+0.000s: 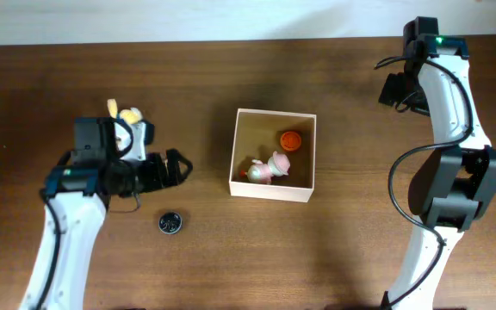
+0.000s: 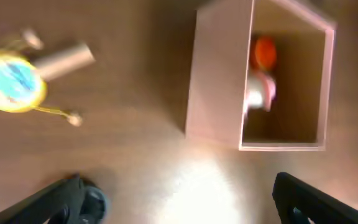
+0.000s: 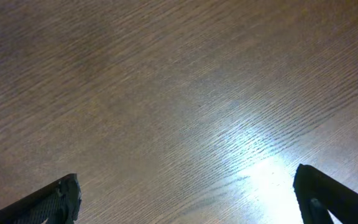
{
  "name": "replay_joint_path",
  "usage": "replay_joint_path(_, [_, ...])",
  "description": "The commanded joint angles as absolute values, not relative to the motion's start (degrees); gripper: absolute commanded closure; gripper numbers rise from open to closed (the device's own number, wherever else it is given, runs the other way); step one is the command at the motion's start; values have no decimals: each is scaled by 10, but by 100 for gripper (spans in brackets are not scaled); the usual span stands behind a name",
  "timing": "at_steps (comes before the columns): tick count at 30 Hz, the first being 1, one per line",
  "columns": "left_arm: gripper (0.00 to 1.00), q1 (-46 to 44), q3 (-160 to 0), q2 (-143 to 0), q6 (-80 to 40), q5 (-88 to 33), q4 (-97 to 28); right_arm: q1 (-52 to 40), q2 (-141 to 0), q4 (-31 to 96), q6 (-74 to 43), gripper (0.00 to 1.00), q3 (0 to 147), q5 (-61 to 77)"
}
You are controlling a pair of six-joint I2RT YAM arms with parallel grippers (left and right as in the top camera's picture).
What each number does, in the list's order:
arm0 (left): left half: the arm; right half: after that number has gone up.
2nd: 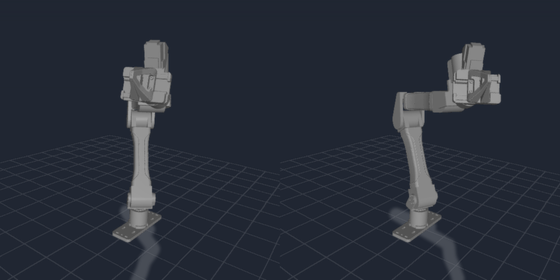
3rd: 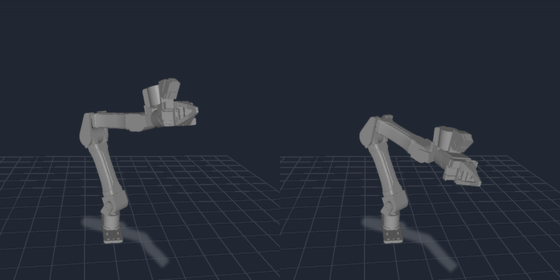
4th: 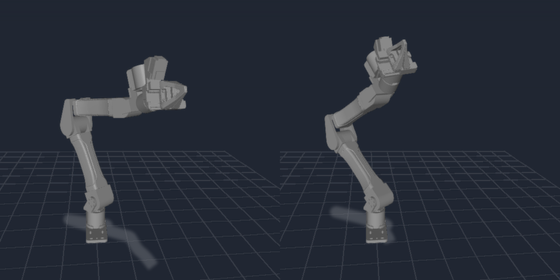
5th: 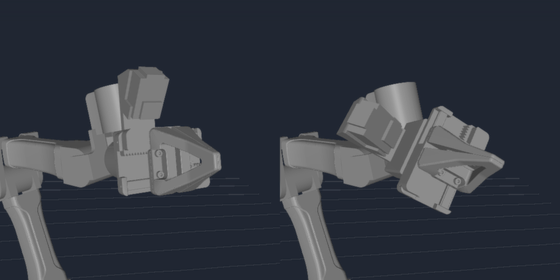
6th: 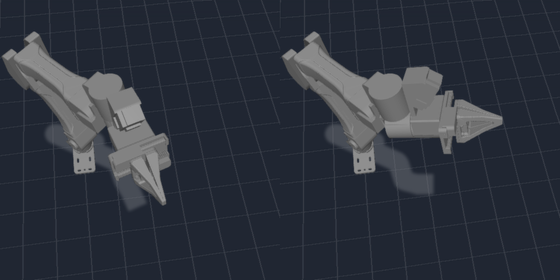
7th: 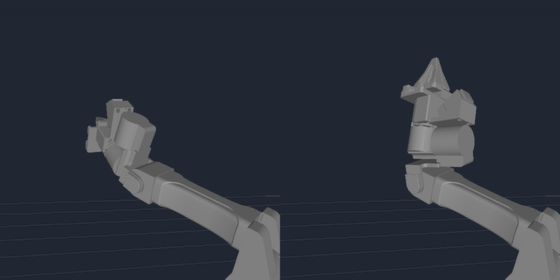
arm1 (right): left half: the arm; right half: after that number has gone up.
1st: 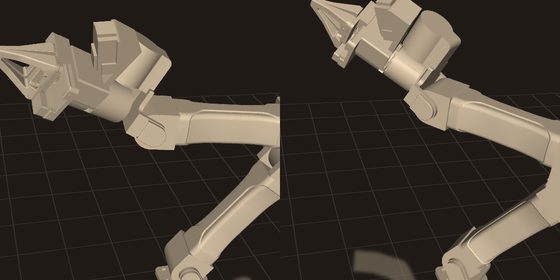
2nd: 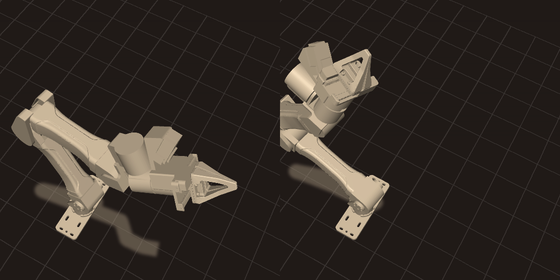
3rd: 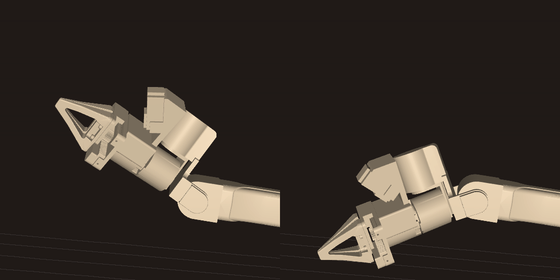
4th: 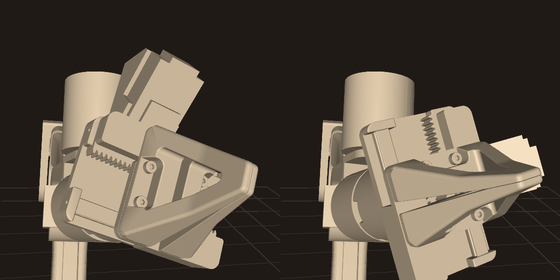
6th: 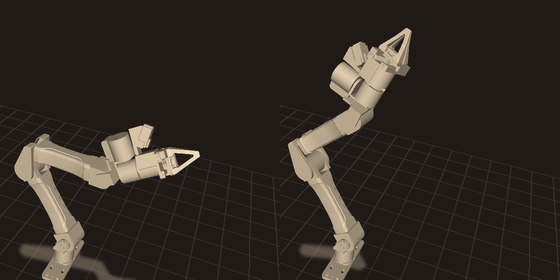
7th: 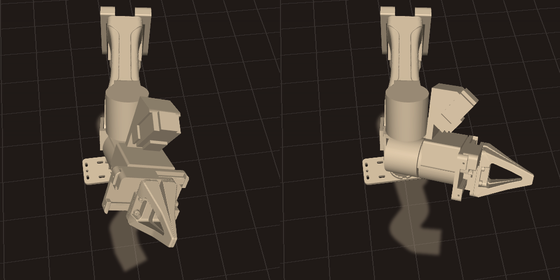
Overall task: Pack container
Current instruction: 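Reach the left gripper down to the black fan toy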
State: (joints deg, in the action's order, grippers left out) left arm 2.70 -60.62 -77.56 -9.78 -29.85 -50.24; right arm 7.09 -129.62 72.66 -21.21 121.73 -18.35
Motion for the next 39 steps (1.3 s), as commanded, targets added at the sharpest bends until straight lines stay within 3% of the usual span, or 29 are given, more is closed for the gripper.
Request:
replay_joint_path(1, [1, 27, -614, -817, -63, -297, -546, 72, -1297, 726, -222, 1, 1218, -185])
replay_joint_path(6, [1, 27, -614, -891, -55, -210, -617, 72, -1297, 726, -222, 1, 1218, -185])
replay_joint_path(18, [3, -17, -614, -961, -58, -79, -628, 72, -1297, 726, -222, 1, 1218, -185])
replay_joint_path(30, [5, -78, -613, -966, -149, 3, -577, 72, -1297, 726, -222, 1, 1218, -185])
replay_joint_path(39, [4, -79, -592, -967, -202, -5, -570, 72, -1297, 726, -222, 1, 1218, -185])
